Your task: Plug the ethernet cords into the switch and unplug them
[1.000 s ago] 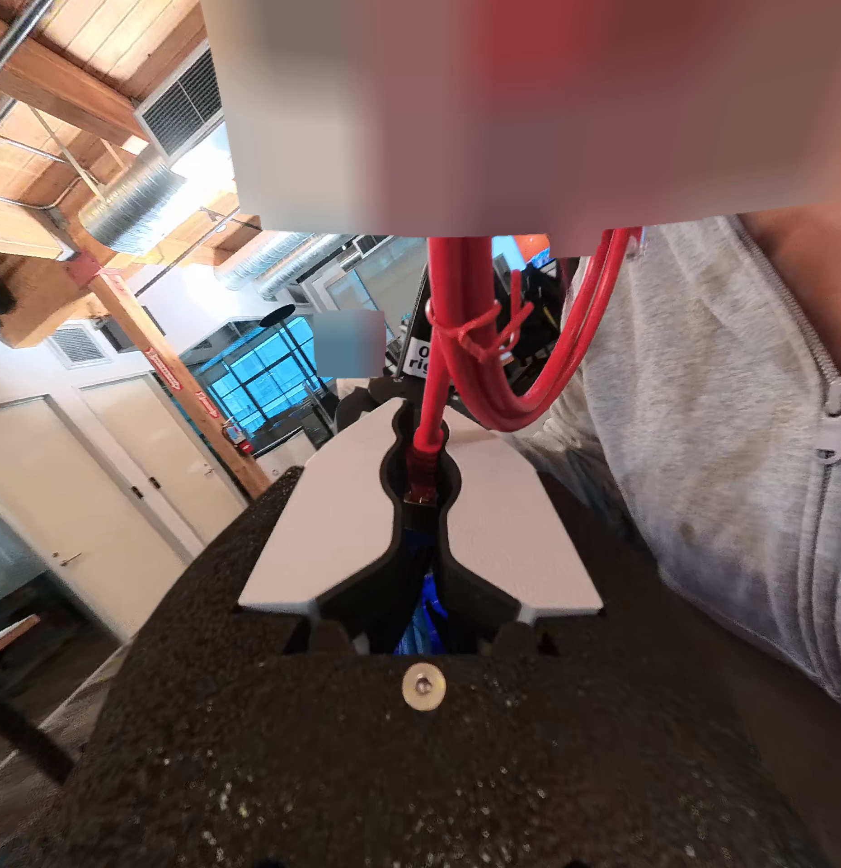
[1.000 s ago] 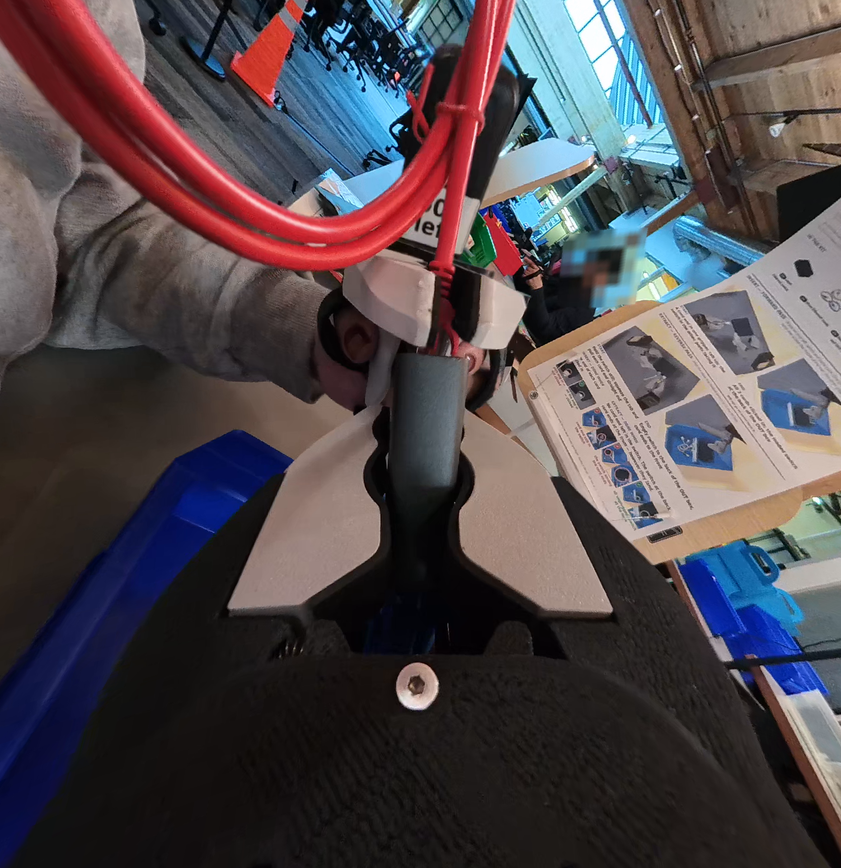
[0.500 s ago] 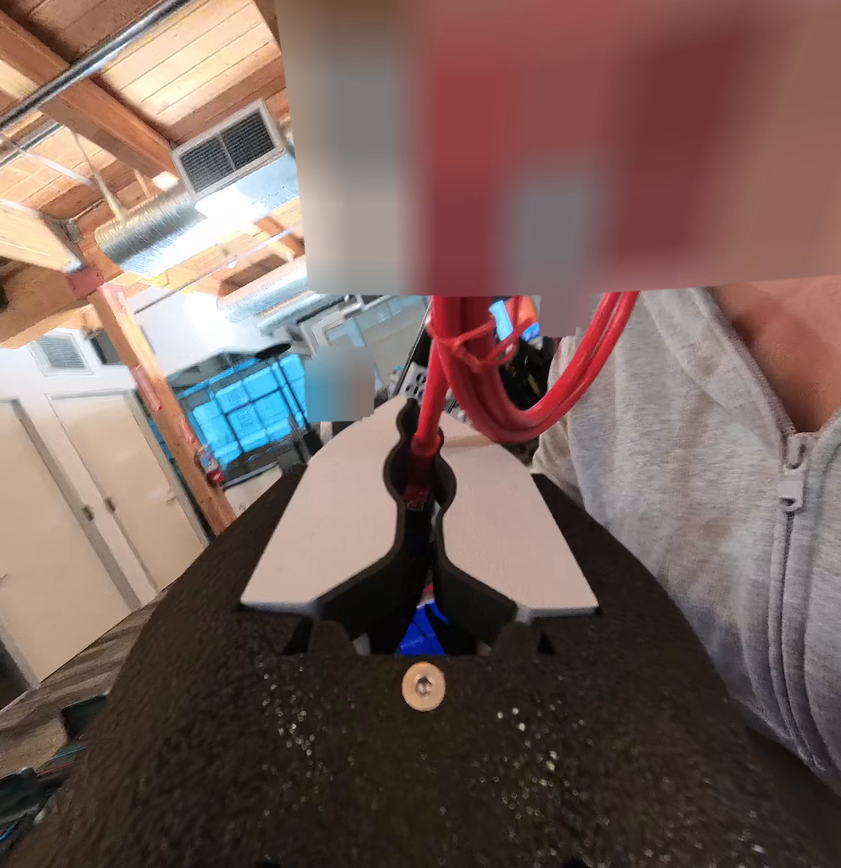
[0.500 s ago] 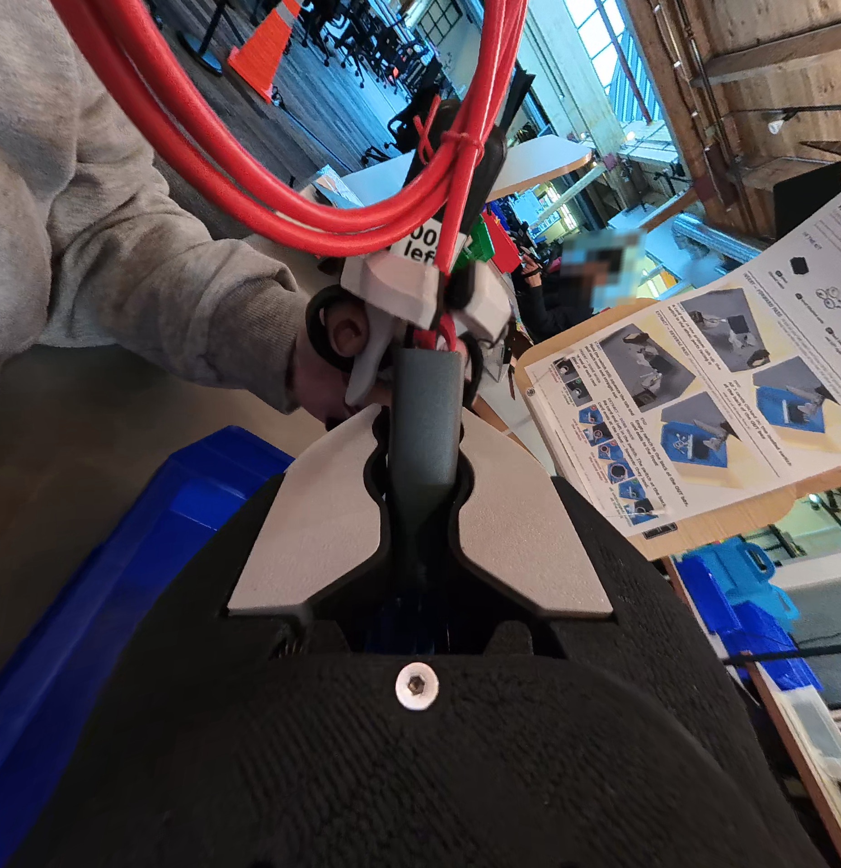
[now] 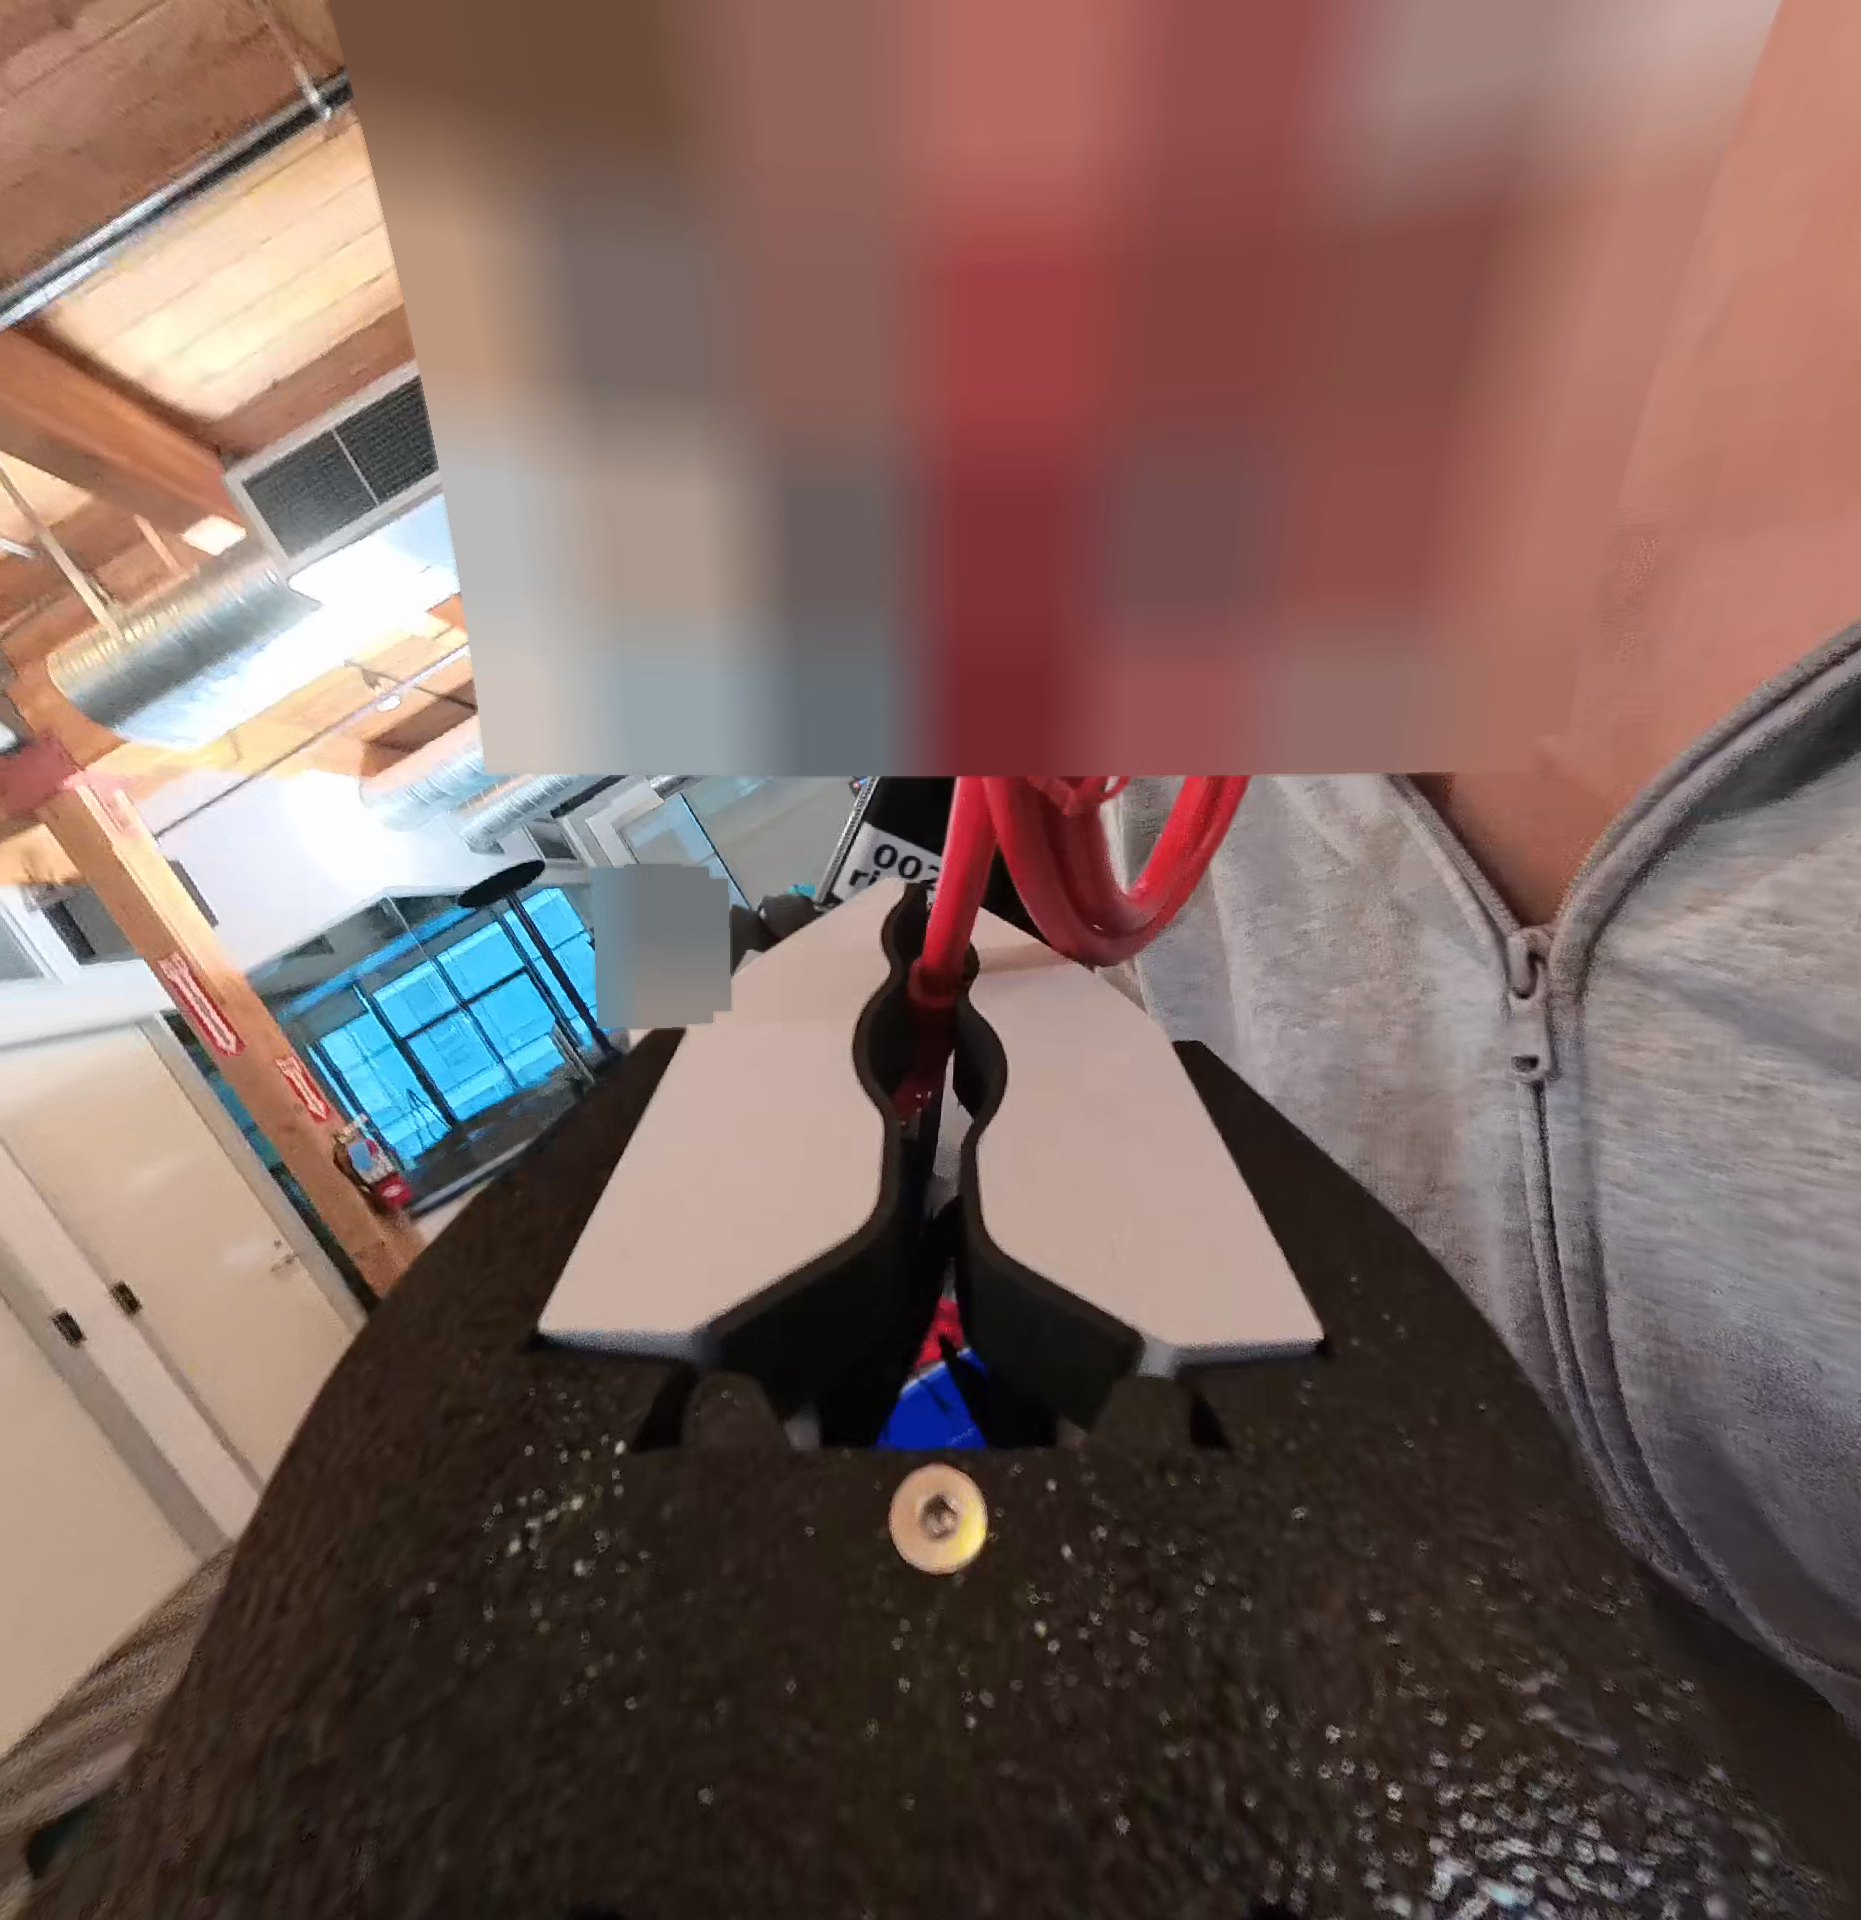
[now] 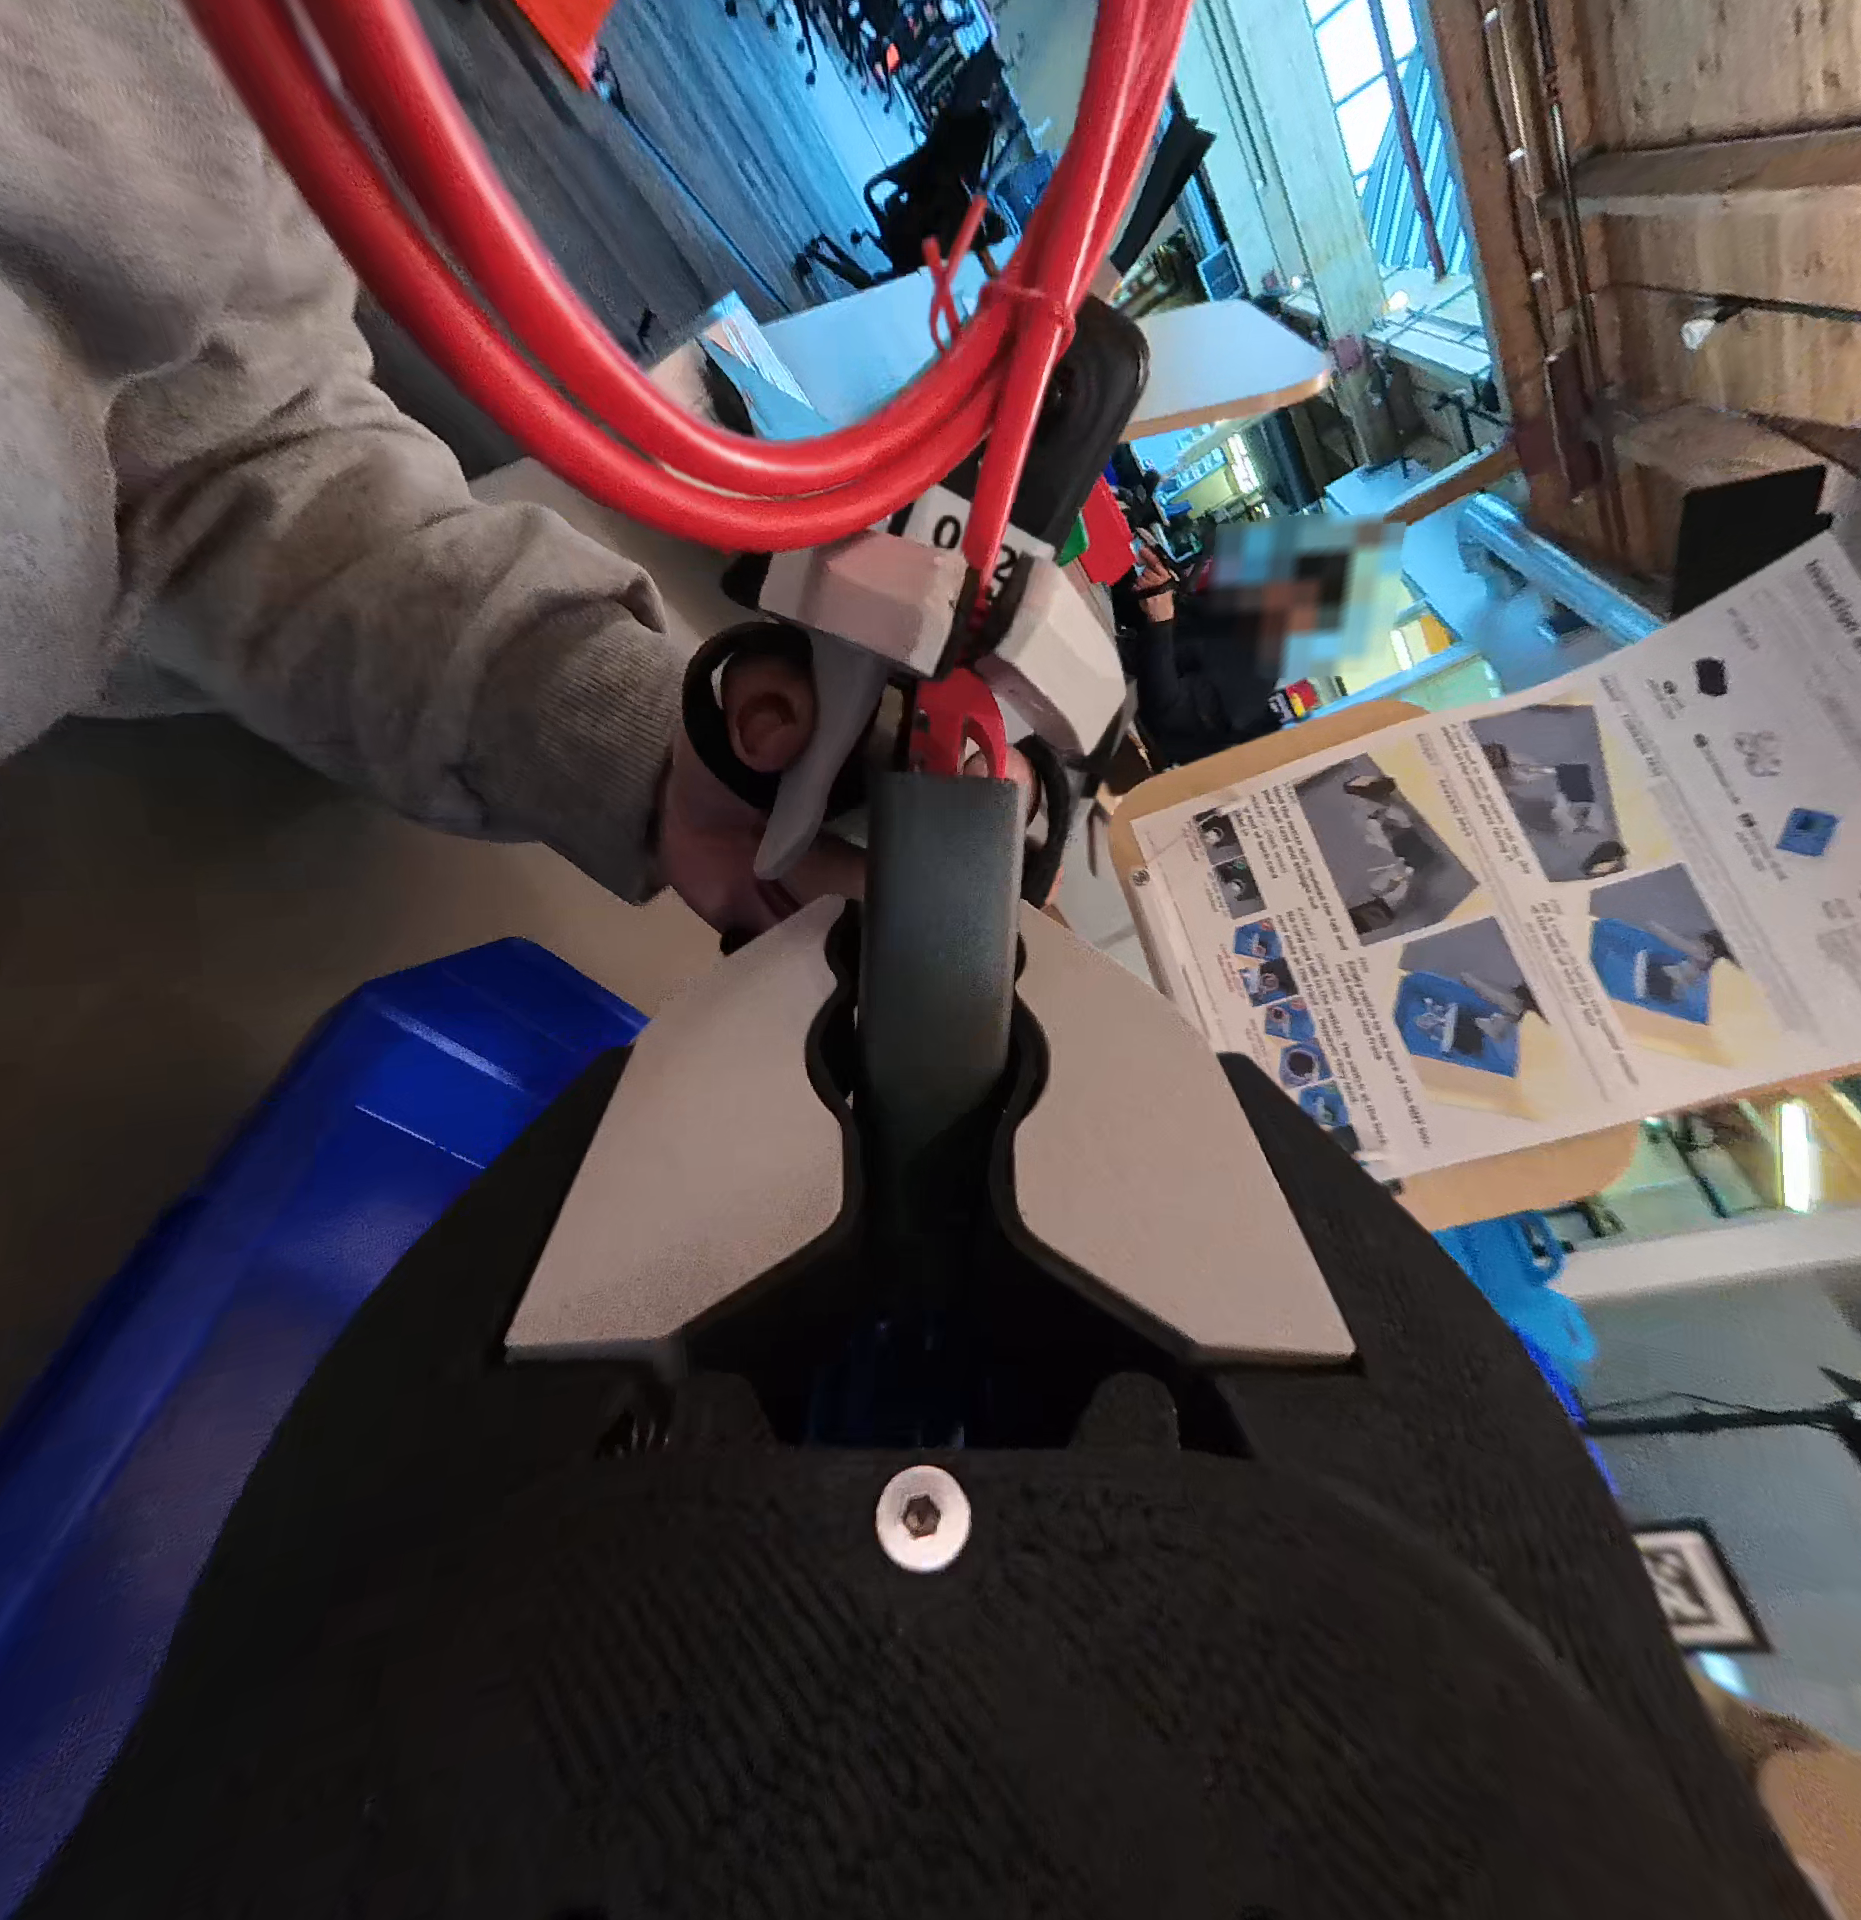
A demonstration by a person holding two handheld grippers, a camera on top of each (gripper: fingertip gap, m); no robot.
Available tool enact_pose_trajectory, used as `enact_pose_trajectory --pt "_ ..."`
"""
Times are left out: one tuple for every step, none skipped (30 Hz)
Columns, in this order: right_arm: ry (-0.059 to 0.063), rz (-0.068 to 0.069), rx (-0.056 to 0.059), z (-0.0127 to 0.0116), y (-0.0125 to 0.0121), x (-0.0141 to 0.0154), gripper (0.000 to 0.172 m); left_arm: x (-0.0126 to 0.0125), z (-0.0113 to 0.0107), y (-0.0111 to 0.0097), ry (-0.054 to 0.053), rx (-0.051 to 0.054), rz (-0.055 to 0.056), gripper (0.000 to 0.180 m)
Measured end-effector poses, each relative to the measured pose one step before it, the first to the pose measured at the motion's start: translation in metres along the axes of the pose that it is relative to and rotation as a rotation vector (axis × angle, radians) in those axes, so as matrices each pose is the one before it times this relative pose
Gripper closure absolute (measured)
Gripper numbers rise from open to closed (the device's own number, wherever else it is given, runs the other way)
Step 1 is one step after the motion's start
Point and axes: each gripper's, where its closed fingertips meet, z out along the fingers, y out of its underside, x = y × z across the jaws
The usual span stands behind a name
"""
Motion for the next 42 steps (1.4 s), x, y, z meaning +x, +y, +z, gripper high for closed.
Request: enact_pose_trajectory --pt "0.0048 -0.0153 -0.0091 0.00051 -0.00165 -0.00075 0.150 0.00232 -0.00014 -0.00119 0.0007 0.0010 0.0279 0.178" --pt "0.0041 -0.0090 -0.0090 0.00041 -0.00088 -0.00038 0.150 0.00114 -0.00033 -0.00078 -0.0061 -0.0017 0.0280 0.178" --pt "0.0047 -0.0021 -0.0030 0.00036 -0.00066 0.00024 0.150 0.00028 -0.00008 -0.00104 -0.0149 -0.0014 0.0283 0.177" --pt "0.0034 0.0041 0.0019 -0.00005 -0.00077 0.00075 0.150 -0.00079 0.00044 -0.00140 -0.0224 0.0035 0.0148 0.176" --pt "0.0017 0.0037 0.0029 -0.00026 -0.00039 0.00069 0.150 -0.00100 0.00064 -0.00041 -0.0222 -0.0001 0.0084 0.175" --pt "-0.0008 0.0020 0.0045 -0.00038 -0.00066 0.00028 0.150 -0.00240 0.00039 0.00022 -0.0315 -0.0009 0.0052 0.171" --pt "-0.0026 0.0008 0.0021 -0.00014 -0.00049 -0.00035 0.150 -0.00297 -0.00043 0.00132 -0.0307 -0.0049 0.0065 0.162" --pt "-0.0019 -0.0003 -0.0051 0.00018 0.00049 -0.00046 0.150 -0.00116 -0.00093 0.00184 -0.0107 -0.0092 0.0052 0.158" --pt "0.0012 -0.0001 -0.0063 0.00033 0.00117 -0.00004 0.150 0.00035 -0.00103 0.00170 0.0056 -0.0106 -0.0016 0.159" --pt "0.0007 0.0048 -0.0050 0.00010 0.00142 0.00035 0.150 -0.00045 -0.00085 0.00154 -0.0001 -0.0109 0.0003 0.160" --pt "0.0003 0.0093 -0.0034 0.00011 0.00162 0.00082 0.150 -0.00137 -0.00075 0.00116 -0.0084 -0.0084 0.0085 0.162" --pt "-0.0014 0.0104 -0.0005 0.00004 0.00150 0.00065 0.151 -0.00102 -0.00042 0.00142 -0.0066 -0.0087 0.0096 0.165" --pt "-0.0046 0.0109 0.0038 0.00005 0.00096 0.00005 0.150 -0.00088 0.00002 0.00097 -0.0057 -0.0047 0.0046 0.166" --pt "-0.0057 0.0134 0.0049 0.00008 0.00044 -0.00013 0.150 -0.00066 0.00021 0.00067 -0.0032 0.0002 0.0004 0.166" --pt "-0.0027 0.0115 0.0019 0.00028 0.00076 0.00008 0.150 -0.00110 -0.00006 0.00045 -0.0055 0.0008 -0.0013 0.166" --pt "-0.0011 0.0087 -0.0016 0.00027 0.00124 0.00047 0.150 -0.00146 -0.00045 0.00090 -0.0070 -0.0020 -0.0024 0.166" --pt "-0.0002 0.0079 -0.0028 0.00018 0.00139 0.00065 0.150 -0.00179 -0.00049 0.00127 -0.0099 -0.0038 -0.0024 0.166" --pt "-0.0003 0.0086 0.0000 0.00003 0.00107 0.00055 0.150 -0.00213 -0.00063 0.00160 -0.0144 -0.0063 0.0001 0.166" --pt "-0.0023 0.0093 0.0072 -0.00023 -0.00019 0.00033 0.150 -0.00165 -0.00036 0.00236 -0.0121 -0.0113 0.0025 0.165" --pt "-0.0052 0.0115 0.0104 -0.00025 -0.00091 -0.00022 0.150 -0.00104 0.00006 0.00186 -0.0075 -0.0080 -0.0022 0.162" --pt "-0.0053 0.0133 0.0083 -0.00015 -0.00077 -0.00012 0.150 -0.00034 0.00009 0.00041 -0.0023 0.0006 -0.0060 0.161" --pt "-0.0047 0.0117 0.0053 0.00010 -0.00029 0.00002 0.150 0.00051 0.00032 -0.00013 0.0032 0.0020 -0.0019 0.163" --pt "-0.0034 0.0099 0.0062 0.00002 -0.00016 -0.00003 0.150 -0.00034 0.00028 -0.00027 -0.0024 0.0009 0.0033 0.163" --pt "-0.0033 0.0098 0.0053 0.00014 -0.00017 -0.00005 0.150 -0.00043 0.00023 -0.00002 -0.0009 -0.0011 0.0059 0.164" --pt "-0.0031 0.0100 0.0051 0.00015 -0.00006 0.00007 0.151 -0.00037 0.00011 0.00007 0.0013 -0.0018 -0.0002 0.164" --pt "-0.0020 0.0096 0.0051 0.00006 -0.00010 0.00019 0.151 -0.00052 0.00026 -0.00017 -0.0001 0.0000 -0.0031 0.164" --pt "-0.0024 0.0092 0.0037 0.00006 0.00020 0.00033 0.151 -0.00085 0.00031 0.00018 -0.0045 -0.0005 0.0027 0.164" --pt "-0.0029 0.0083 0.0022 -0.00009 0.00049 0.00014 0.151 -0.00062 0.00015 0.00053 -0.0024 -0.0015 0.0007 0.165" --pt "-0.0005 0.0052 0.0005 -0.00025 0.00055 0.00023 0.150 -0.00056 0.00020 0.00069 0.0005 -0.0028 -0.0093 0.165" --pt "0.0014 0.0028 -0.0025 -0.00025 0.00090 0.00053 0.150 -0.00072 0.00020 0.00094 -0.0015 -0.0055 -0.0095 0.165" --pt "0.0012 0.0012 -0.0042 -0.00032 0.00103 0.00040 0.150 -0.00073 0.00015 0.00125 -0.0016 -0.0092 -0.0066 0.165" --pt "0.0019 0.0001 -0.0025 -0.00038 0.00068 0.00054 0.150 -0.00069 0.00035 0.00118 -0.0018 -0.0099 -0.0093 0.166" --pt "0.0019 0.0005 0.0004 -0.00006 0.00018 0.00041 0.149 -0.00064 0.00035 0.00041 -0.0038 -0.0021 -0.0093 0.166" --pt "0.0012 0.0004 0.0014 -0.00011 -0.00014 0.00025 0.149 -0.00018 0.00035 -0.00006 0.0003 0.0043 -0.0138 0.166" --pt "0.0016 0.0009 0.0000 -0.00019 0.00013 0.00036 0.149 -0.00042 0.00025 0.00004 0.0013 0.0037 -0.0138 0.166" --pt "-0.0003 0.0011 -0.0016 -0.00033 0.00049 0.00026 0.149 -0.00059 0.00020 0.00051 -0.0026 -0.0001 -0.0057 0.166" --pt "-0.0012 -0.0015 -0.0012 -0.00025 0.00063 -0.00006 0.149 0.00028 0.00018 0.00082 0.0041 -0.0037 -0.0051 0.166" --pt "0.0012 -0.0007 -0.0018 -0.00015 0.00044 0.00011 0.149 0.00030 0.00010 0.00069 0.0053 -0.0040 -0.0063 0.166" --pt "0.0016 -0.0010 -0.0006 -0.00011 0.00034 0.00024 0.149 -0.00006 0.00009 0.00034 0.0014 -0.0014 -0.0014 0.166" --pt "-0.0017 -0.0007 0.0008 -0.00019 0.00007 -0.00007 0.149 0.00069 0.00016 0.00021 0.0060 -0.0010 -0.0041 0.167" --pt "-0.0019 0.0003 0.0015 -0.00021 -0.00025 -0.00013 0.149 0.00041 0.00019 -0.00002 0.0038 -0.0003 -0.0041 0.167" --pt "-0.0027 0.0008 0.0048 -0.00016 -0.00059 -0.00022 0.149 0.00031 0.00040 -0.00048 0.0004 0.0020 -0.0012 0.167"
